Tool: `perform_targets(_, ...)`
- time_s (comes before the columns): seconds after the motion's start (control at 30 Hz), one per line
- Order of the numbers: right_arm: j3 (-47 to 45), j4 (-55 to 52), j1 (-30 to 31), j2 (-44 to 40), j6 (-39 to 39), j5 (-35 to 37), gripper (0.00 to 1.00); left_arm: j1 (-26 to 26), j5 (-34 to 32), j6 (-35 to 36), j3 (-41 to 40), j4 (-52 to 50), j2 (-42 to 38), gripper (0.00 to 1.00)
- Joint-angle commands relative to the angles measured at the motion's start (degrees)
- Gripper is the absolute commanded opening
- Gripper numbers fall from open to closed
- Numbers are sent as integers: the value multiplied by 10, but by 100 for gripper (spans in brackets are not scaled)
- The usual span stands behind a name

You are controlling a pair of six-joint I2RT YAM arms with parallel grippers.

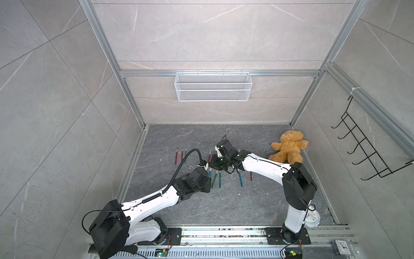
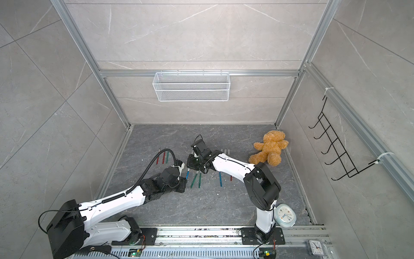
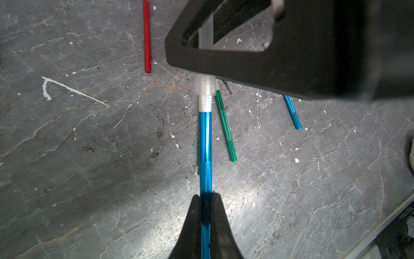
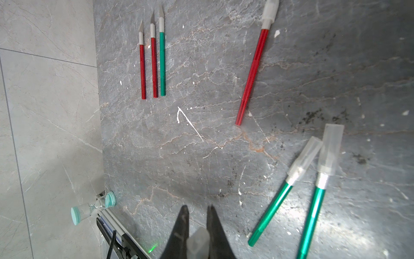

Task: Remove protective caps from carving knives
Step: Remove the protective sleeve from the carving knife.

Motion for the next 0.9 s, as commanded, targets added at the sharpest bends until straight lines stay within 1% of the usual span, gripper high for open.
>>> perform_targets(0.0,29,24,-32,-3,-17,53,0,-5,24,-12,-14,-65,-11,0)
perform_targets(0.4,56,22,-48,3,-12,44,0,-10,26,-20,-26,-56,-12,0)
perform_targets(0.6,96,7,-53,19,-10,41,0,-20,29,-23,-28,-55,8,0)
perform_targets(0.73,112,1,-55,26,-10,41,0,-29,15,-29,-27,-55,18,0)
perform_targets(0.87,116,-15,-79,13,-20,39,0,-29,-15,-32,-22,-72,-9,0)
